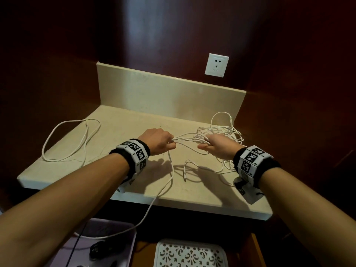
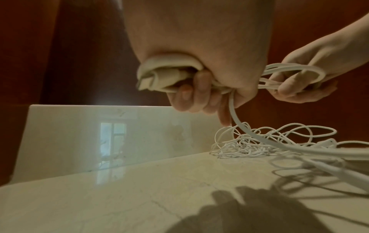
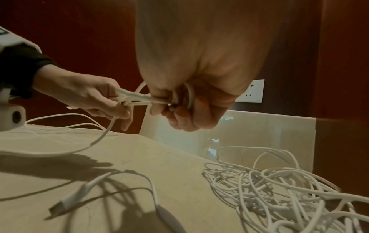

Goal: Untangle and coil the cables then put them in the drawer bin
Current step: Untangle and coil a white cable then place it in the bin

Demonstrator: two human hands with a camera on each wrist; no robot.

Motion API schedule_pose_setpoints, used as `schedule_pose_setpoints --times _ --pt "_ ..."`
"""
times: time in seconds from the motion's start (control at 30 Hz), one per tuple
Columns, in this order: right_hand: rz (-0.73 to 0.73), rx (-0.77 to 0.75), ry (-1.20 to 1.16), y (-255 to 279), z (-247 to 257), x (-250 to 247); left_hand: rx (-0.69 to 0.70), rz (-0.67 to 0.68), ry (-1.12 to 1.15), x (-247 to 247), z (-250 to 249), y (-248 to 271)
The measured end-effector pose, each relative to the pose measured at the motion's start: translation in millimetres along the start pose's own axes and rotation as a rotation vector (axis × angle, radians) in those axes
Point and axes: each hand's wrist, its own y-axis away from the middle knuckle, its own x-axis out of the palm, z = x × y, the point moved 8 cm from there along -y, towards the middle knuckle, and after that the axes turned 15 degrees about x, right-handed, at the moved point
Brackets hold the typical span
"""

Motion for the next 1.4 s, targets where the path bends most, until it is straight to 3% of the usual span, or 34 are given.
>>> schedule_pose_setpoints --times 0.33,0.53,0.67,0.83,1.07,1.23,1.4 --pt "0.010 0.017 -0.231 1 1 -8 0.064 0.021 0.117 -2 -4 -1" --pt "0.143 0.105 -0.535 6 7 -12 0.034 0.017 0.054 -7 -2 -1" --pt "0.164 0.081 -0.313 10 22 -7 0.055 0.011 0.039 -11 -8 -3" --pt "0.014 0.069 -0.067 3 35 -1 0.103 0.006 0.045 -15 -20 -6" --pt "-0.077 -0.031 -0.136 -5 28 -11 0.036 -0.042 0.052 -16 -5 3" --pt "-0.085 -0.094 -0.130 -6 17 -14 -0.018 -0.046 0.259 -10 4 5" --pt "-0.138 -0.050 0.126 -3 13 -13 -0.016 -0.054 0.357 -5 -3 -3"
